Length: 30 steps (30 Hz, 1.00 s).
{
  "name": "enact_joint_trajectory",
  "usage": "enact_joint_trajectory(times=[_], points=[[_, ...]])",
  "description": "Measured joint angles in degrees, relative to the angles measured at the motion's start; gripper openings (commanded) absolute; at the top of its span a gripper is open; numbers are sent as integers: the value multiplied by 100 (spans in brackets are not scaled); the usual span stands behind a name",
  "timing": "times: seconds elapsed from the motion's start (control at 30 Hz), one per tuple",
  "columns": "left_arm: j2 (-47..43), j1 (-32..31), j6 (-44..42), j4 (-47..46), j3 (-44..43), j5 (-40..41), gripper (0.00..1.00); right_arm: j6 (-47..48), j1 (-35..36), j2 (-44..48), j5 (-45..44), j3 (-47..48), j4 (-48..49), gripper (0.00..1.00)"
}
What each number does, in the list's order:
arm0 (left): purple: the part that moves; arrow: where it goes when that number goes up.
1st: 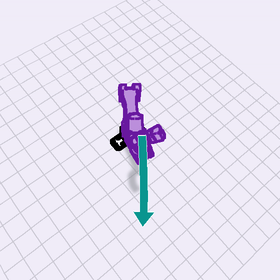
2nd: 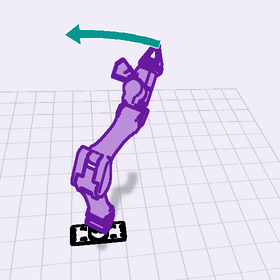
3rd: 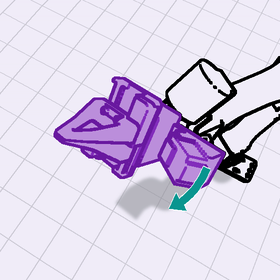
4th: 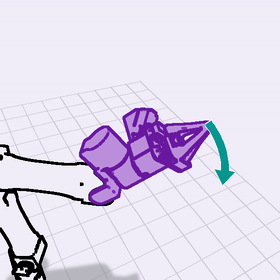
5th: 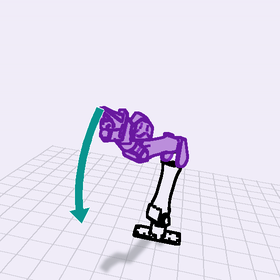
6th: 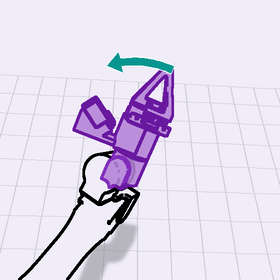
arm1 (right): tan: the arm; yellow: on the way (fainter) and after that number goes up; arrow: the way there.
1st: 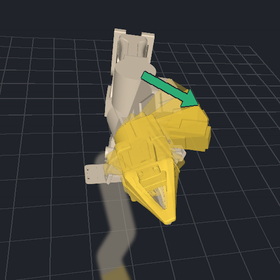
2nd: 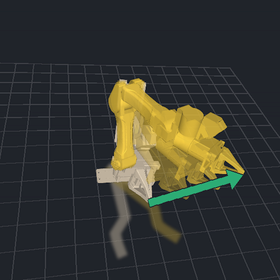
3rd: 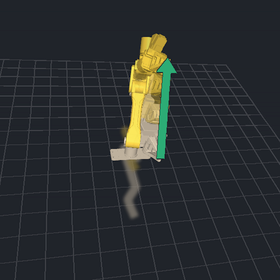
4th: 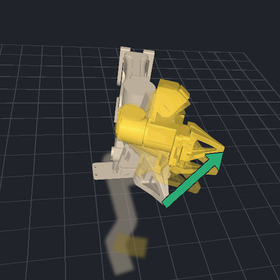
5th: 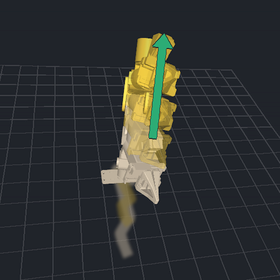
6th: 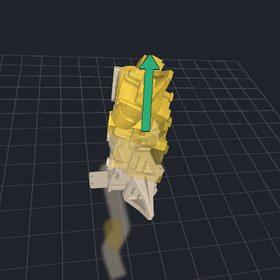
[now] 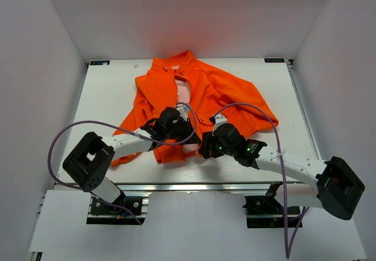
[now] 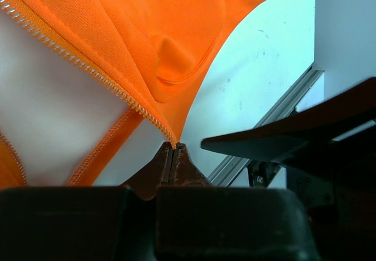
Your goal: Zip up the jacket
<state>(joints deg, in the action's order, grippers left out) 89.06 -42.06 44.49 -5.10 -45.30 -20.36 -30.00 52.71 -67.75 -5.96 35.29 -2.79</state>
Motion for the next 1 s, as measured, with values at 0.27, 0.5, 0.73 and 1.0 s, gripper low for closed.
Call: enact_joint_trajectory(times=[0.27,0.5,0.73,1.0], points=[[-223,0,11,-162,85,-87,0,48,-133,-358,9,-7,184,53],[-267,0,17,-310,168,-146,0,87,-216,-522,184,-22,538,51],[-271,2,17,-315,184,-155,0,133,-245,-625,284,-50,743,32],[-291,2,42,-330,184,-146,0,177,-251,-616,402,-72,907,0]])
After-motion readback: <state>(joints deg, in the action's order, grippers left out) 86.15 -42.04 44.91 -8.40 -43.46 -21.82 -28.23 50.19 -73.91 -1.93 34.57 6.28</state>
